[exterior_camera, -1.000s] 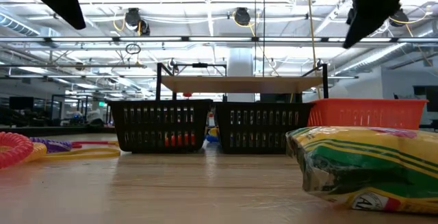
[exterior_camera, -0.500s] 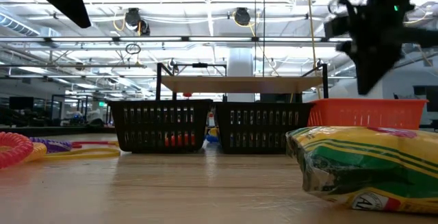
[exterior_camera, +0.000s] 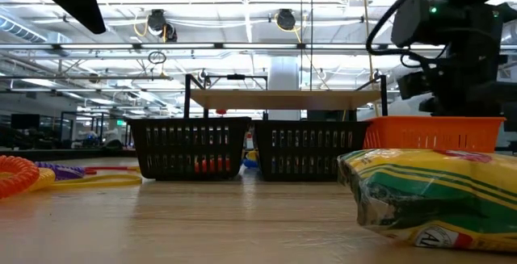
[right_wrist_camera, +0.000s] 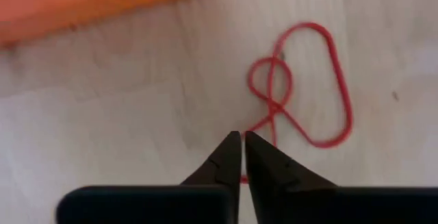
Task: Pick & Place Office Desk Supplies
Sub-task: Put the rubber band into the orange basket
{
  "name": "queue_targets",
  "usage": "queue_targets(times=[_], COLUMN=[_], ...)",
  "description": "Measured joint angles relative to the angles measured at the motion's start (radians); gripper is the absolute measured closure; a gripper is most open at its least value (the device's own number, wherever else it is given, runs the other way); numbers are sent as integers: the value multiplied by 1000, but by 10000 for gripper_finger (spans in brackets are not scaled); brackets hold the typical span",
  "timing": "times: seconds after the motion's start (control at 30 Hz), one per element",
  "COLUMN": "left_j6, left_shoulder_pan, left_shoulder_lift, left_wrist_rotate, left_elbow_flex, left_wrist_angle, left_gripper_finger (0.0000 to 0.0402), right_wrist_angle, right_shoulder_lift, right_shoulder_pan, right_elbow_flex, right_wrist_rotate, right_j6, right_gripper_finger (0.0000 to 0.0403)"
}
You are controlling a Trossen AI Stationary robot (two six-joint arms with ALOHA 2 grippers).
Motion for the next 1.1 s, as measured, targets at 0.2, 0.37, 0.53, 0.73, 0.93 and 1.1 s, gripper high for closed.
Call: queue_targets(times=[0.2, 0.37, 0.53, 0.73, 0.93, 1.1], left_j6=[0, -1, -1, 20, 24, 24], left_shoulder_pan=[0, 0, -2, -2, -2, -7], left_shoulder_lift=[0, 0, 0, 0, 0, 0], left_wrist_rotate=[2, 10, 11, 12, 28, 29], left_elbow_flex=[0, 0, 0, 0, 0, 0], left_wrist_angle=[21, 24, 29, 54, 58, 60], left_gripper_finger=[309, 309, 309, 309, 309, 309], right_wrist_angle=[5, 6, 6, 6, 6, 7], right_shoulder_lift=[-1, -1, -1, -1, 0, 0], right_shoulder_pan=[-54, -89, -108, -126, -133, -133], right_elbow_flex=[0, 0, 0, 0, 0, 0], right_wrist_rotate=[-3, -47, -48, -46, -47, -47], right_j6=[15, 14, -10, -19, -19, -13], right_gripper_finger=[292, 213, 168, 168, 181, 182])
